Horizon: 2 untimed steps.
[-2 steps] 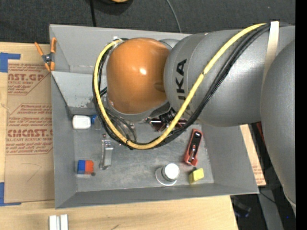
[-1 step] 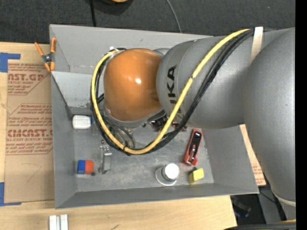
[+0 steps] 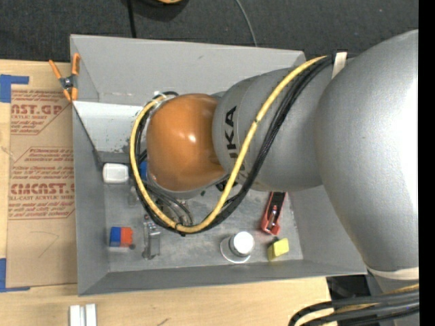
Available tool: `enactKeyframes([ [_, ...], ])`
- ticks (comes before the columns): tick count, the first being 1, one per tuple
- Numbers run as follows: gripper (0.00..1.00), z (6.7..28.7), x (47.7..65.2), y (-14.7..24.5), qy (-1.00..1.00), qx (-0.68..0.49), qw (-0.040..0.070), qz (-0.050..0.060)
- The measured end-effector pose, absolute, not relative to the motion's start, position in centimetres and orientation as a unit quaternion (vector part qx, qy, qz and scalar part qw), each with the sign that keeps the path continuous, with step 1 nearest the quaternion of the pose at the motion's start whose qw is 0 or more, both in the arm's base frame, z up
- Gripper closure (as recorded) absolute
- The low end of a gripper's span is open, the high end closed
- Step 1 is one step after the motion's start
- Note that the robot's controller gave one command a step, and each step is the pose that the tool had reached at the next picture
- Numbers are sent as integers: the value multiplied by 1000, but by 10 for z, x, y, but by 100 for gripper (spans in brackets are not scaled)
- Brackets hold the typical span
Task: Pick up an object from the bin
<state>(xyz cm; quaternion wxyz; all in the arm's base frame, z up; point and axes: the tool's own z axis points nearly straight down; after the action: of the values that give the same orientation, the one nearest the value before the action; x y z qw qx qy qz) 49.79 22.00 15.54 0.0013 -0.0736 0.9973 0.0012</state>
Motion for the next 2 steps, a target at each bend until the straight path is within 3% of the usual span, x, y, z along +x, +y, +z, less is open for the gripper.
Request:
enactKeyframes([
  [2, 0, 98, 503, 225, 982, -190, 2, 1],
])
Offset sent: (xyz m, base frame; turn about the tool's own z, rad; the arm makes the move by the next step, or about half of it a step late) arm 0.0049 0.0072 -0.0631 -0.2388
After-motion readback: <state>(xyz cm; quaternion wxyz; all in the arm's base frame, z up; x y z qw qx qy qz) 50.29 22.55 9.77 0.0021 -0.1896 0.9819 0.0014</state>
